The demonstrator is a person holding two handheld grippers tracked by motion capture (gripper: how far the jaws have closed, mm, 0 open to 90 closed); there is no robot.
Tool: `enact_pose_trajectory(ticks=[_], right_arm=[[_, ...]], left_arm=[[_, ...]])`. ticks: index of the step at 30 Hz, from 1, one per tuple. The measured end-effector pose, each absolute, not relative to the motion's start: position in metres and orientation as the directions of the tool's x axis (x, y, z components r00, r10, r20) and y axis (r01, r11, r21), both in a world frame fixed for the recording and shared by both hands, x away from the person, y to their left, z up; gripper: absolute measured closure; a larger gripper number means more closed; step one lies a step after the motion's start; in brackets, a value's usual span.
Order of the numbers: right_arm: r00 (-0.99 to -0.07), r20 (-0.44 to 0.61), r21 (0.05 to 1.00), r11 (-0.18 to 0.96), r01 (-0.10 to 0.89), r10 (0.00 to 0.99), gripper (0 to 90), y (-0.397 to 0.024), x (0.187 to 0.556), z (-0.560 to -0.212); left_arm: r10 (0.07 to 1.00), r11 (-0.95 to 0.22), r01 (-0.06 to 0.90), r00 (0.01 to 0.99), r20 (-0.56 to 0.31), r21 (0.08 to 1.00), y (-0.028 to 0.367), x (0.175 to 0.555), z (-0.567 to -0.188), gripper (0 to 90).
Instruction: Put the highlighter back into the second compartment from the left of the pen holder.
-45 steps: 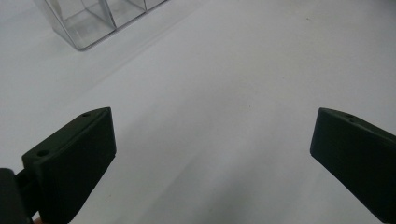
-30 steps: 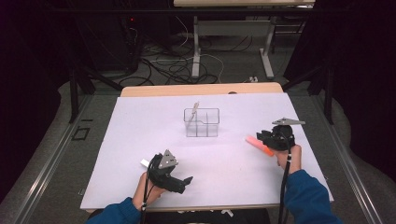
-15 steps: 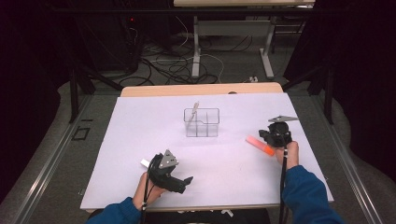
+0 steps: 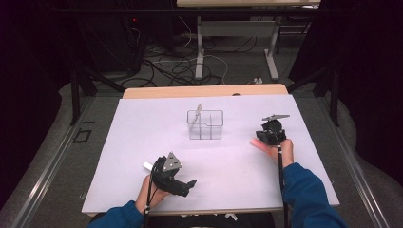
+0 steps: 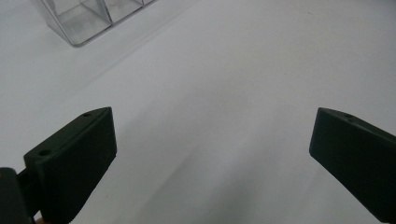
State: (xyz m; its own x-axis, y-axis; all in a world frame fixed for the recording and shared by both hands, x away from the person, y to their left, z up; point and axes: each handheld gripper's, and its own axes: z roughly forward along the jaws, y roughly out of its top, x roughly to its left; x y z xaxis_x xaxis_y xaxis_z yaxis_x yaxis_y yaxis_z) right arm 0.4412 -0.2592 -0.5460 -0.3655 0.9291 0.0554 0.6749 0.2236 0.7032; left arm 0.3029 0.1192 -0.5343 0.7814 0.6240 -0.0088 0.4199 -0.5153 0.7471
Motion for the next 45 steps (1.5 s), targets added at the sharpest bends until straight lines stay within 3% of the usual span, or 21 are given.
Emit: enact_pose_trajectory(ticks=[17, 45], right_arm=[[-0.441, 0.059, 0.656, 0.298, 0.694, 0.896, 90.0, -0.24, 0.439, -0.549], [-0.541, 0.072, 0.612, 0.391, 0.688, 0.838, 90.0, -0.229, 0.4, -0.547]], left_arm=[[0.623, -0.516, 0.416, 0.782, -0.005, 0.749, 0.119, 0.302, -0.534, 0.7], [0.622, -0.528, 0.419, 0.783, 0.001, 0.739, 0.121, 0.302, -0.531, 0.6]])
